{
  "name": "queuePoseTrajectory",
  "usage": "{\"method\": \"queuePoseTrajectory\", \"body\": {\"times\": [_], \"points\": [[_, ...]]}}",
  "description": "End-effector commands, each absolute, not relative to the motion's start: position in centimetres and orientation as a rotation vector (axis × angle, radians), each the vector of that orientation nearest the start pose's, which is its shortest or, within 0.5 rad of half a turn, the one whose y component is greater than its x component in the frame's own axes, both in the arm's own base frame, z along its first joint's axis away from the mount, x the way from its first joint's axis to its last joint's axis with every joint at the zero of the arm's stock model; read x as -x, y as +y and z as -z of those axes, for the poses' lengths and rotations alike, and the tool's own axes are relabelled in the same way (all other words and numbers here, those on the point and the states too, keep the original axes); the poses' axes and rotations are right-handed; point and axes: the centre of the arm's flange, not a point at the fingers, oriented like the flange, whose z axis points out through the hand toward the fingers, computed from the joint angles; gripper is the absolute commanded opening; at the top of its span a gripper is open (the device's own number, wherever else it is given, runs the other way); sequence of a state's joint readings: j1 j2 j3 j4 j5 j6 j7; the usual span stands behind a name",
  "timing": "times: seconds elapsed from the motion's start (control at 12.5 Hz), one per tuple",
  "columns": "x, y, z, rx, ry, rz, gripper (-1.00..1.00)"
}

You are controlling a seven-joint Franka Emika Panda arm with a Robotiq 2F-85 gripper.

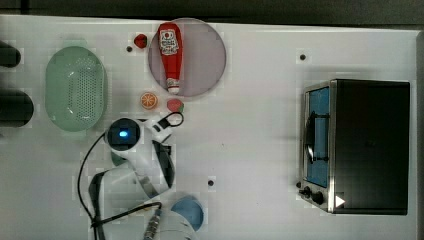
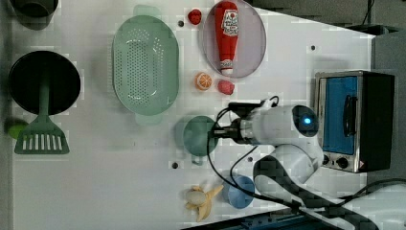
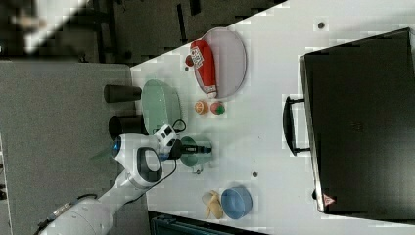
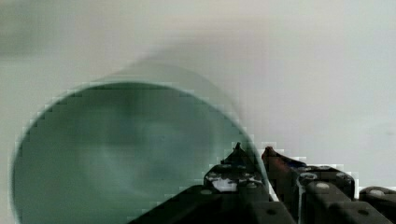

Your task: Drag mug left to right.

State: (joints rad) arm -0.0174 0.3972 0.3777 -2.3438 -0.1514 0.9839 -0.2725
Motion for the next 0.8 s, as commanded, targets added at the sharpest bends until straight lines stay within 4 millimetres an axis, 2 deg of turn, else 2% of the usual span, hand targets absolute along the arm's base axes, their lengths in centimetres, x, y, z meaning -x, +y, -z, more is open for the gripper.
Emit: {"method": "queuePoseTrajectory", "body": {"times": [0.08, 0.4, 0.8], "points": [[-47.6, 12.9, -17.1, 3.136, -0.031, -0.228, -0.65], [-48.4, 8.1, -17.2, 3.134, -0.093, -0.225, -0.65], [-48.8, 4.5, -17.2, 3.135, -0.009, -0.226, -0.65]]}}
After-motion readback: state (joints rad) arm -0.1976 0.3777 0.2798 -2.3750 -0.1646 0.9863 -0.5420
